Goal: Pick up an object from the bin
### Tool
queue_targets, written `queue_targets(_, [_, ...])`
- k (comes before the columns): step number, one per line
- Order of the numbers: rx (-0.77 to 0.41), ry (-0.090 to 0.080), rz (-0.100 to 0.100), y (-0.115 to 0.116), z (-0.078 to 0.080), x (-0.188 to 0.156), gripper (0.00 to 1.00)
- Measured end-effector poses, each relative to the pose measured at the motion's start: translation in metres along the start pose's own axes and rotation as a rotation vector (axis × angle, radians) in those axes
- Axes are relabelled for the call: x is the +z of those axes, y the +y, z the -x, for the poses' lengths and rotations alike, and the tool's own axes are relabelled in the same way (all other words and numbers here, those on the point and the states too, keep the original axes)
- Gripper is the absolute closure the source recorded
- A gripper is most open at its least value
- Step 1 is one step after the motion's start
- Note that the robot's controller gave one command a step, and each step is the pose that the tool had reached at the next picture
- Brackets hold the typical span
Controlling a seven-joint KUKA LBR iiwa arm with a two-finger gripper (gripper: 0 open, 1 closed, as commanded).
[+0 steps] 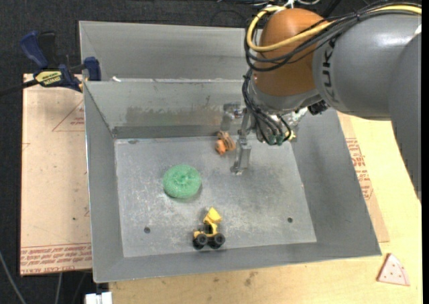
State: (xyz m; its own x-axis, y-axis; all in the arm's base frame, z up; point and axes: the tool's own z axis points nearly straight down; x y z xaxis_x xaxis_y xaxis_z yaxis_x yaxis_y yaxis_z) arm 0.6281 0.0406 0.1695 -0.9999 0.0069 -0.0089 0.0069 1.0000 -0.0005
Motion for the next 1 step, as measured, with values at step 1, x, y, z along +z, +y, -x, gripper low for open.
queue_targets(1, [0.107,0.008,0.002,0.0340,-0.0161,0.0679,0.00])
